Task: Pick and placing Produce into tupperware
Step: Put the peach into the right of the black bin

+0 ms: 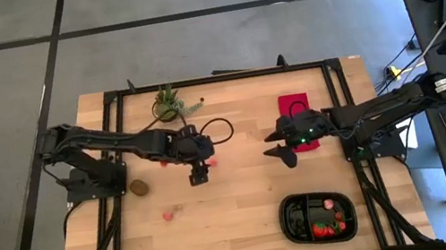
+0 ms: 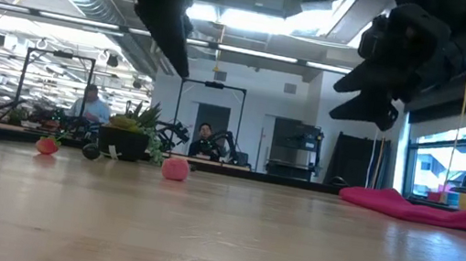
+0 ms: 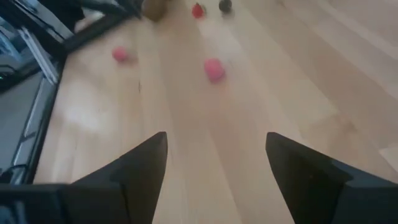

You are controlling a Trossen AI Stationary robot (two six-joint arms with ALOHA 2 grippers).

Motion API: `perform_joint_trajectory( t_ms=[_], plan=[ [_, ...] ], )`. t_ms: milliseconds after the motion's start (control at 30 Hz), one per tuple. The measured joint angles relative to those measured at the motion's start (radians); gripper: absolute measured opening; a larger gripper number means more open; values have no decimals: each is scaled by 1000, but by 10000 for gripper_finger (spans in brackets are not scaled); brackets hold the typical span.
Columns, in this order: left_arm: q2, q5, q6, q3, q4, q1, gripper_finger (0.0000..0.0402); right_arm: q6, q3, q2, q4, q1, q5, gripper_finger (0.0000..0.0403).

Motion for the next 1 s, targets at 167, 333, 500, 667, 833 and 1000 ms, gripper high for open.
perform_joint_trajectory(
  t_ms=[167,333,500,667,833,1000],
  plan=[
    [105,10,86,0,79,11,298,-2,-5,0,4,0,-1,275],
    [193,14,185,0,103,12,298,-2,-5,0,-1,0,-3,275],
    [254,15,211,0,112,32,298,-4,-5,0,-10,0,-3,275],
    [298,46,211,0,128,77,298,-27,-5,0,-12,0,-3,275],
    [322,152,203,-1,126,131,298,-28,-5,0,-24,0,-25,275],
    [322,152,203,-1,127,150,298,-27,-5,0,-24,1,-29,275]
  ],
)
